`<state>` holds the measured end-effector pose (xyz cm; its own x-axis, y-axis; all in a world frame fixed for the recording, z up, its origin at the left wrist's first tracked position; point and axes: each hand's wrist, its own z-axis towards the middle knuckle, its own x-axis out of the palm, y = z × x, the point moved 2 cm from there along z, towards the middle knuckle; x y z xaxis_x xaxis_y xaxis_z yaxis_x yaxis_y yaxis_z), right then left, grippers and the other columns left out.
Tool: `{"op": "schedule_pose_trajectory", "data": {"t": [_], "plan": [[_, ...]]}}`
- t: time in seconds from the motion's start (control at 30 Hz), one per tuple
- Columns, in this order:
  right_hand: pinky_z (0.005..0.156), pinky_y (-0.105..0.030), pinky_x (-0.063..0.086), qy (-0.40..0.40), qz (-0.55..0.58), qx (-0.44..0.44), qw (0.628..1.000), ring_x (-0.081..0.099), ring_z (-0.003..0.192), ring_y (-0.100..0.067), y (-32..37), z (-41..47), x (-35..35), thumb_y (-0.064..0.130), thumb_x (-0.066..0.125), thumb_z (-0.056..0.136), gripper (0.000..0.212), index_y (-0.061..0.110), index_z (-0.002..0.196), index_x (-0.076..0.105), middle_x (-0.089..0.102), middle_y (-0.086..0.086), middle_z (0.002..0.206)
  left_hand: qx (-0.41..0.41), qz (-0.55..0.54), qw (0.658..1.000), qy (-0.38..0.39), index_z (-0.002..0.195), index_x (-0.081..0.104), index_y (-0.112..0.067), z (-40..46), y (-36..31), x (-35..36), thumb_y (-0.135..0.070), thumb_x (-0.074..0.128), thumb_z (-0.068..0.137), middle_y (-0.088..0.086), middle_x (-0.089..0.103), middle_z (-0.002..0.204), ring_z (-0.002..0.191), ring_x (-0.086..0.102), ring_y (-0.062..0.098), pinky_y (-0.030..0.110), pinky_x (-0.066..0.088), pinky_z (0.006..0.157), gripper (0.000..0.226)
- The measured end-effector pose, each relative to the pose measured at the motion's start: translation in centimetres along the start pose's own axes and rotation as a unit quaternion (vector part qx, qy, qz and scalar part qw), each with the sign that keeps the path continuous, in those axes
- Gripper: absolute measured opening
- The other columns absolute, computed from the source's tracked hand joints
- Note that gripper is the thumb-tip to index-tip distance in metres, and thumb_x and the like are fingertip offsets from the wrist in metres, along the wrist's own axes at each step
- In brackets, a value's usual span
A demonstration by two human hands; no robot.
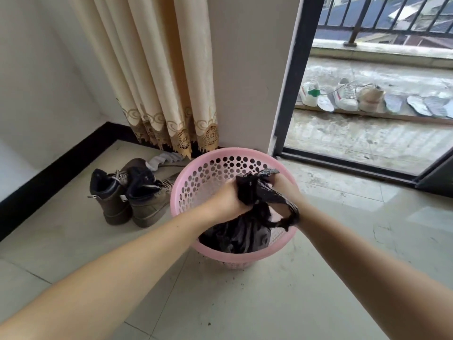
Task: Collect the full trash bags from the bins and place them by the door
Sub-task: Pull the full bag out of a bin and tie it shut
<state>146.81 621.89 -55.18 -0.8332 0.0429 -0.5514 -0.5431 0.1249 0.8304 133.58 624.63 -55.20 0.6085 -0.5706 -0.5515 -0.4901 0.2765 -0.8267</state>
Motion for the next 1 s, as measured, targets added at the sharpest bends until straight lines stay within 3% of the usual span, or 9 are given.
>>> {"op": "schedule_pose_trajectory", "data": {"t": [0.2, 0.3, 0.4, 0.5, 0.63, 0.73, 0.87, 0.93, 1.0], "plan": [[0.102, -0.037, 0.046, -0.077, 0.111, -0.081, 0.988, 0.058, 0.112, -0.007, 2.9, -0.9, -1.0, 0.036, 0.057, 0.082, 0.030, 0.031, 0.111, 0.061, 0.063, 0.009, 0.119, -0.098, 0.076, 0.975, -0.186, 0.119, 0.059, -0.012, 0.9, 1.6, -1.7, -0.016, 0.046, 0.094, 0.011, 0.066, 0.114, 0.105, 0.060, 0.028, 0.025, 0.042, 0.078, 0.029], [0.115, -0.026, 0.019, 0.039, -0.084, -0.160, 0.983, 0.020, 0.142, -0.008, 3.6, -1.6, -0.5, 0.048, 0.069, 0.077, 0.088, 0.040, 0.146, 0.015, 0.015, 0.007, 0.157, -0.082, 0.019, 0.991, -0.103, 0.125, 0.055, -0.014, 0.9, 1.0, -1.7, -0.019, 0.053, 0.089, 0.008, 0.065, 0.112, 0.102, 0.061, 0.026, 0.035, 0.053, 0.080, 0.037], [0.120, -0.040, 0.016, 0.083, -0.227, -0.165, 0.956, 0.002, 0.148, -0.020, 1.6, -1.5, 1.6, 0.048, 0.071, 0.076, 0.110, 0.036, 0.148, -0.012, -0.007, 0.004, 0.160, -0.125, -0.177, 0.976, 0.004, 0.121, 0.059, -0.018, 0.5, 0.3, -1.4, -0.006, 0.056, 0.088, -0.001, 0.067, 0.108, 0.096, 0.065, 0.017, 0.029, 0.056, 0.069, 0.035], [0.112, -0.037, 0.033, 0.069, -0.196, -0.125, 0.970, 0.026, 0.141, -0.022, 0.1, -0.7, 2.1, 0.043, 0.070, 0.079, 0.104, 0.029, 0.150, -0.005, 0.016, -0.003, 0.156, -0.155, -0.263, 0.950, 0.067, 0.094, 0.065, -0.015, -0.1, -0.1, -1.6, -0.007, 0.052, 0.089, 0.001, 0.067, 0.087, 0.085, 0.063, 0.015, 0.036, 0.054, 0.079, 0.016], [0.090, -0.036, 0.047, 0.039, -0.240, -0.101, 0.965, 0.056, 0.113, -0.027, -0.1, 0.1, 2.5, 0.017, 0.059, 0.085, 0.060, 0.022, 0.140, 0.037, 0.058, -0.007, 0.128, -0.168, -0.245, 0.951, 0.081, 0.075, 0.057, -0.014, -0.8, 0.6, -3.3, -0.007, 0.046, 0.092, 0.002, 0.067, 0.083, 0.080, 0.063, 0.012, 0.036, 0.050, 0.091, 0.021], [0.069, -0.030, 0.043, 0.009, -0.243, -0.060, 0.968, 0.061, 0.089, -0.028, 0.2, 0.3, 2.5, 0.009, 0.052, 0.086, 0.022, 0.016, 0.105, 0.061, 0.066, -0.004, 0.091, -0.146, -0.024, 0.988, -0.045, 0.095, 0.065, -0.015, -0.7, 2.6, -5.4, -0.011, 0.043, 0.092, 0.006, 0.068, 0.109, 0.099, 0.063, 0.018, 0.030, 0.050, 0.086, 0.023], [0.057, -0.027, 0.035, -0.029, -0.131, 0.035, 0.990, 0.055, 0.074, -0.026, 0.3, 1.0, 1.7, 0.004, 0.048, 0.085, 0.013, 0.012, 0.084, 0.058, 0.050, 0.005, 0.064, -0.204, 0.203, 0.941, -0.180, 0.135, 0.042, -0.015, -1.7, 6.9, -7.9, -0.024, 0.055, 0.087, 0.012, 0.043, 0.136, 0.119, 0.049, 0.031, 0.040, 0.045, 0.097, 0.051], [0.053, -0.024, 0.034, -0.063, -0.083, 0.056, 0.993, 0.056, 0.078, -0.024, 1.1, 1.3, 1.1, 0.004, 0.049, 0.085, 0.018, 0.015, 0.094, 0.061, 0.054, 0.006, 0.069, -0.276, 0.178, 0.931, -0.160, 0.144, 0.026, -0.015, -2.2, 7.9, -8.1, -0.026, 0.060, 0.084, 0.015, 0.036, 0.141, 0.118, 0.048, 0.033, 0.042, 0.046, 0.094, 0.070], [0.051, -0.022, 0.038, -0.079, -0.025, 0.058, 0.995, 0.061, 0.079, -0.022, 2.0, 1.6, 0.7, 0.006, 0.049, 0.086, 0.022, 0.020, 0.098, 0.061, 0.062, 0.001, 0.077, -0.366, -0.017, 0.921, -0.134, 0.146, 0.025, -0.012, -2.9, 8.6, -7.6, -0.017, 0.060, 0.087, 0.014, 0.048, 0.132, 0.101, 0.059, 0.031, 0.041, 0.053, 0.082, 0.069]]}}
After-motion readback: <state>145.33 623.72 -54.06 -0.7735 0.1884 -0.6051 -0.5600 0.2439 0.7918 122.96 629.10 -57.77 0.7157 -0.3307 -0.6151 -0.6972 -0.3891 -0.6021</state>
